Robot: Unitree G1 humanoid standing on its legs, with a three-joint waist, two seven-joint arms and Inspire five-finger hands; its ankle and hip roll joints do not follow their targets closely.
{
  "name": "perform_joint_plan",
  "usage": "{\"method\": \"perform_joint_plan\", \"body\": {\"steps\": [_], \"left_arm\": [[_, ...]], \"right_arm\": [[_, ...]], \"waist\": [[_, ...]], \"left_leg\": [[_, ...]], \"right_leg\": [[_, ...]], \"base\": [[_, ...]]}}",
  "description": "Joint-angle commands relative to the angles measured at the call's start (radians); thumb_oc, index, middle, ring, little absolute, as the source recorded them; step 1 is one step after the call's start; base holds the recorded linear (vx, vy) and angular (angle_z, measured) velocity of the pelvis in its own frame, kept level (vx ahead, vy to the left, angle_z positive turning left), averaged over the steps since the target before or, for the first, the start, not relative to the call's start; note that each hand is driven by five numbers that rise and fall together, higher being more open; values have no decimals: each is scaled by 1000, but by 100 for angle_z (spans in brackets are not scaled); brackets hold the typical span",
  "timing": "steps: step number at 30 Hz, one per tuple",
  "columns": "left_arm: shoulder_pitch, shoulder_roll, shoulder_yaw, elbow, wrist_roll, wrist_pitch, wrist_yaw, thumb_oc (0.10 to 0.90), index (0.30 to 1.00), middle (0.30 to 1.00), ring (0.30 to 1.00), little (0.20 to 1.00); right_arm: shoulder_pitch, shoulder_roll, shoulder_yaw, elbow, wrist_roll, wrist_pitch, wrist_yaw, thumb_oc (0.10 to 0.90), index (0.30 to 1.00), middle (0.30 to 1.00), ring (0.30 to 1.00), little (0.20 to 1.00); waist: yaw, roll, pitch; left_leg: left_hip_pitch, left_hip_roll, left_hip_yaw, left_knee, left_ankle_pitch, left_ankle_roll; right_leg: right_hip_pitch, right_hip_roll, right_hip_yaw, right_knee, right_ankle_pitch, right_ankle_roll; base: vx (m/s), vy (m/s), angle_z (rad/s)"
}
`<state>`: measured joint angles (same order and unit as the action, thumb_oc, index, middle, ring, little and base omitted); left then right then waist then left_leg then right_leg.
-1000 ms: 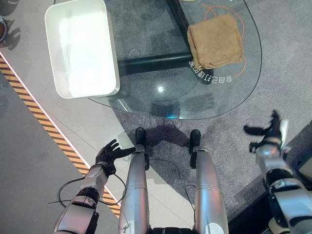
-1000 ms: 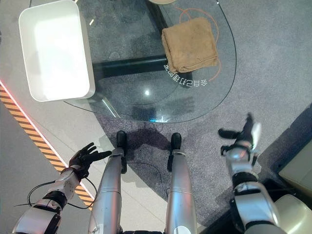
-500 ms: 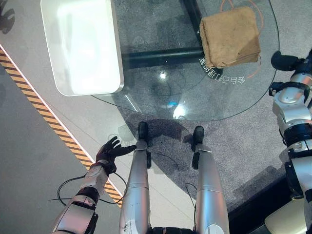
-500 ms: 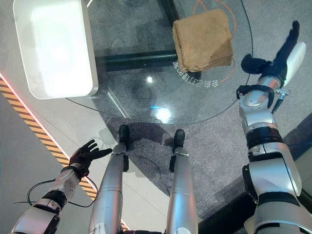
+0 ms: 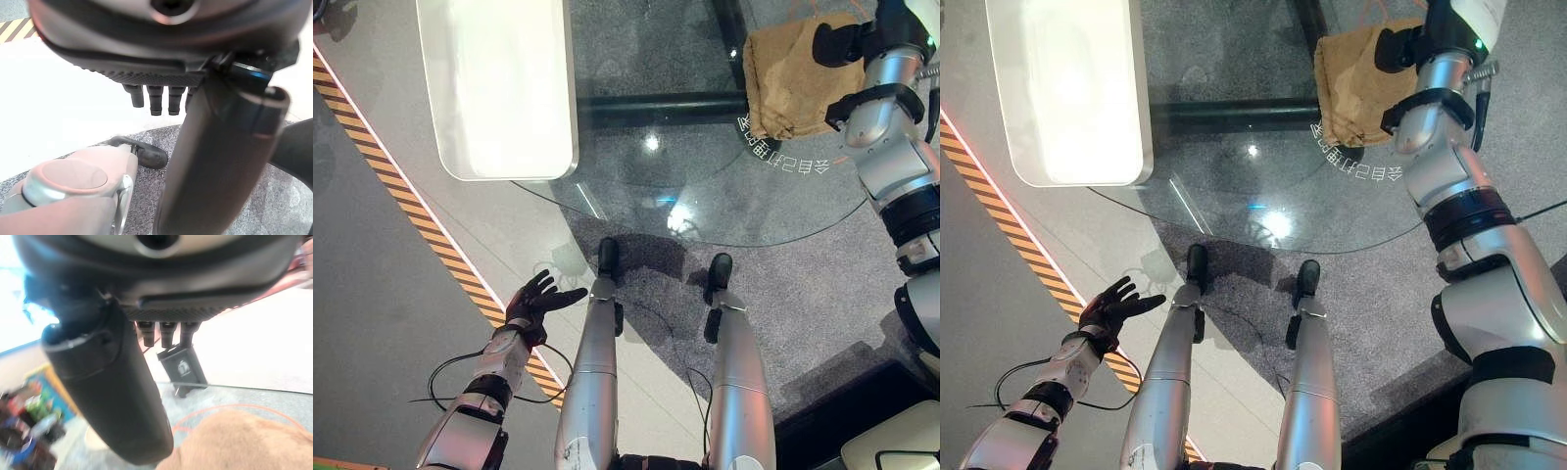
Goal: Wipe the table with a cloth and put it in the basket.
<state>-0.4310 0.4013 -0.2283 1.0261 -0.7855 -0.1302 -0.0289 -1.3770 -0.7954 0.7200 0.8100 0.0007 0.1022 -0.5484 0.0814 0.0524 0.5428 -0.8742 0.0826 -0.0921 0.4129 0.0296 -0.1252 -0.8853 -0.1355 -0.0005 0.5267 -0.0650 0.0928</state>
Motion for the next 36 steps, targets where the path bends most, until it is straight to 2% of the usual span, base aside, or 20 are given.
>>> {"method": "perform_joint_plan", "body": {"steps": [1, 8, 10, 11, 18, 26, 36], "left_arm": [[84, 62, -7, -16, -11, 8, 10, 800, 900, 900, 900, 900], [99, 72, -14, -37, -3, 19, 6, 800, 900, 900, 900, 900], [103, 73, -15, -42, -5, 18, 4, 800, 900, 900, 900, 900], [108, 70, -16, -41, -2, 18, 2, 800, 900, 900, 900, 900], [123, 74, -18, -48, 3, 18, -6, 800, 900, 900, 900, 900], [128, 78, -22, -58, 15, 18, -4, 800, 900, 900, 900, 900], [137, 86, -26, -69, 18, 24, -1, 800, 900, 900, 900, 900]], "right_arm": [[-154, -108, 53, -5, -45, 11, 19, 800, 900, 900, 900, 900], [-214, -104, 128, 38, -61, 61, 119, 800, 900, 900, 900, 900], [-218, -98, 137, 56, -59, 61, 156, 800, 900, 900, 900, 900], [-218, -93, 143, 64, -58, 64, 172, 800, 900, 900, 900, 900], [-227, -85, 167, 110, -108, 52, 280, 800, 900, 900, 900, 900], [-240, -76, 184, 175, -143, 24, 318, 800, 900, 900, 900, 900], [-281, -58, 238, 209, -188, 60, 364, 800, 900, 900, 900, 900]], "waist": [[15, 2, -23], [29, 6, -23], [33, 8, -23], [34, 8, -23], [45, 13, -23], [60, 17, -23], [74, 22, -23]], "left_leg": [[4, -104, 41, -7, -21, 92], [-12, -108, 32, 1, -19, 92], [-12, -109, 31, -3, -15, 91], [5, -109, 29, 9, -51, 88], [1, -109, 25, 6, -44, 86], [1, -107, 19, -16, -27, 84], [-11, -112, 9, -25, -19, 85]], "right_leg": [[39, 55, -139, -74, -1, -74], [24, 53, -146, -60, -3, -78], [24, 54, -146, -60, -3, -78], [36, 56, -138, -42, -37, -73], [28, 54, -141, -31, -39, -73], [26, 49, -151, -35, -33, -68], [13, 46, -157, -37, -27, -67]], "base": [[0, 0, 0], [17, -21, 3], [45, -11, 1], [88, -29, 1], [18, -9, 2], [1, -7, 1], [4, -10, 1]]}}
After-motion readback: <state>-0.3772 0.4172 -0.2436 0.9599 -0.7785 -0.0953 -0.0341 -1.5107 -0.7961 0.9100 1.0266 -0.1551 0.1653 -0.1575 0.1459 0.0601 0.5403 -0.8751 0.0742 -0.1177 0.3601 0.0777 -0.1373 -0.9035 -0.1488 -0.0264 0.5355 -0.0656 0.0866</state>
